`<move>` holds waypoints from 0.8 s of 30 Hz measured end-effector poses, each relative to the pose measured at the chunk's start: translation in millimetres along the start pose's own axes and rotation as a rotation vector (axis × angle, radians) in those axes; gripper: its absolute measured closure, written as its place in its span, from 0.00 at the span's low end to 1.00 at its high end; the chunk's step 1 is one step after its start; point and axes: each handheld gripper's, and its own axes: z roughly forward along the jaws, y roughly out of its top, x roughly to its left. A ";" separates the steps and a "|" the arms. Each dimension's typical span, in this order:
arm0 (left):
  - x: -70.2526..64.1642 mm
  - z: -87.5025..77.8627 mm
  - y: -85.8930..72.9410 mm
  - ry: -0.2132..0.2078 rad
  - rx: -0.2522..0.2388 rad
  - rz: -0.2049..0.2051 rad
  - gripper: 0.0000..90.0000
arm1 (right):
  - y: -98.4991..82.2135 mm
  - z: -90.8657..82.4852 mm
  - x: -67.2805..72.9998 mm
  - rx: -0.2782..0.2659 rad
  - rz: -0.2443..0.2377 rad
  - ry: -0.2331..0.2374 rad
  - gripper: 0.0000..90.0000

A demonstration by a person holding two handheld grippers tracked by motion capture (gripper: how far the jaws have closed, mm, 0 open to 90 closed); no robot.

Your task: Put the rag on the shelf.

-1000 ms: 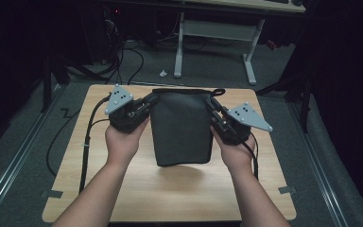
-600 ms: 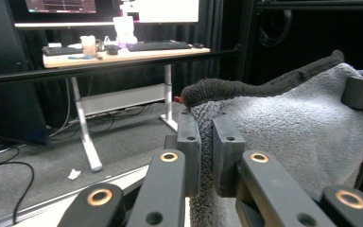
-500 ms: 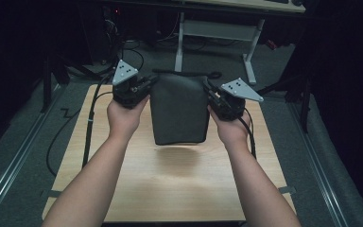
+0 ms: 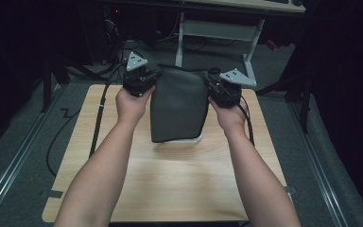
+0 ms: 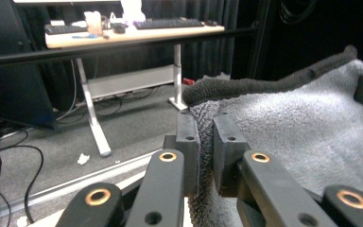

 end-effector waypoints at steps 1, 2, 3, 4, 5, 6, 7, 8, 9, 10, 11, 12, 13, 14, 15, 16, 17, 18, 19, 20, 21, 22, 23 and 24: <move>1.7 3.9 -2.9 -0.002 0.013 -0.002 0.92 | -1.6 2.8 -1.8 0.007 -0.002 -0.001 0.91; 3.1 7.9 -6.4 -0.007 0.028 -0.008 0.92 | -3.5 6.1 -3.6 0.012 -0.007 0.000 0.91; 4.5 11.7 -10.5 -0.011 0.041 -0.013 0.92 | -5.7 9.3 -5.6 0.024 -0.009 -0.002 0.91; 6.0 15.2 -15.3 -0.016 0.054 -0.026 0.92 | -8.5 12.7 -7.3 0.037 -0.003 -0.002 0.91; 7.6 18.4 -20.8 -0.024 0.060 -0.045 0.92 | -11.5 16.3 -9.3 0.052 -0.003 0.001 0.91; 9.4 21.0 -26.3 -0.034 0.074 -0.058 0.92 | -15.0 19.4 -10.7 0.069 0.003 0.002 0.91; 11.2 23.3 -31.9 -0.043 0.084 -0.072 0.92 | -18.6 22.4 -12.5 0.083 0.000 0.006 0.91; 12.8 25.1 -37.3 -0.052 0.091 -0.083 0.92 | -22.3 24.6 -13.7 0.093 -0.001 0.011 0.91; 13.9 26.3 -42.4 -0.061 0.095 -0.094 0.92 | -26.0 26.4 -14.6 0.105 -0.003 0.011 0.91; 14.7 27.1 -46.9 -0.069 0.105 -0.100 0.92 | -29.7 28.0 -15.1 0.114 -0.002 0.016 0.91; 14.7 27.6 -50.9 -0.075 0.106 -0.100 0.92 | -33.4 29.1 -15.7 0.121 -0.007 0.019 0.91; 14.5 27.4 -54.5 -0.081 0.108 -0.099 0.92 | -36.7 29.2 -15.6 0.132 0.000 0.020 0.91; 14.1 27.5 -58.8 -0.086 0.111 -0.103 0.92 | -39.8 29.1 -15.7 0.135 0.000 0.022 0.91; 13.9 27.8 -61.5 -0.090 0.113 -0.105 0.92 | -43.2 29.2 -15.8 0.137 0.002 0.023 0.91; 13.8 28.4 -66.2 -0.094 0.120 -0.109 0.92 | -45.0 29.1 -15.6 0.139 0.002 0.022 0.91; 13.8 28.4 -69.3 -0.096 0.124 -0.116 0.93 | -48.3 29.6 -15.6 0.147 0.008 0.022 0.91; 13.8 28.4 -69.3 -0.096 0.124 -0.116 0.93 | -50.4 30.1 -16.0 0.151 0.022 0.028 0.91; 14.7 28.1 -75.7 -0.101 0.132 -0.128 0.93 | -52.2 30.5 -16.6 0.156 0.045 0.036 0.91; 15.1 28.1 -78.9 -0.105 0.138 -0.137 0.93 | -54.1 31.0 -17.2 0.158 0.061 0.043 0.91; 15.2 28.1 -82.2 -0.107 0.141 -0.144 0.93 | -55.7 31.1 -17.2 0.164 0.063 0.046 0.91; 15.0 28.4 -85.2 -0.108 0.148 -0.150 0.93 | -57.3 31.2 -16.7 0.167 0.064 0.049 0.91; 14.5 28.5 -88.0 -0.109 0.150 -0.158 0.93 | -58.8 31.3 -15.8 0.172 0.064 0.047 0.91; 14.2 28.5 -90.5 -0.110 0.151 -0.166 0.93 | -60.3 31.3 -15.1 0.174 0.060 0.046 0.91; 14.1 28.6 -92.8 -0.112 0.152 -0.178 0.93 | -62.2 30.9 -14.4 0.181 0.061 0.045 0.91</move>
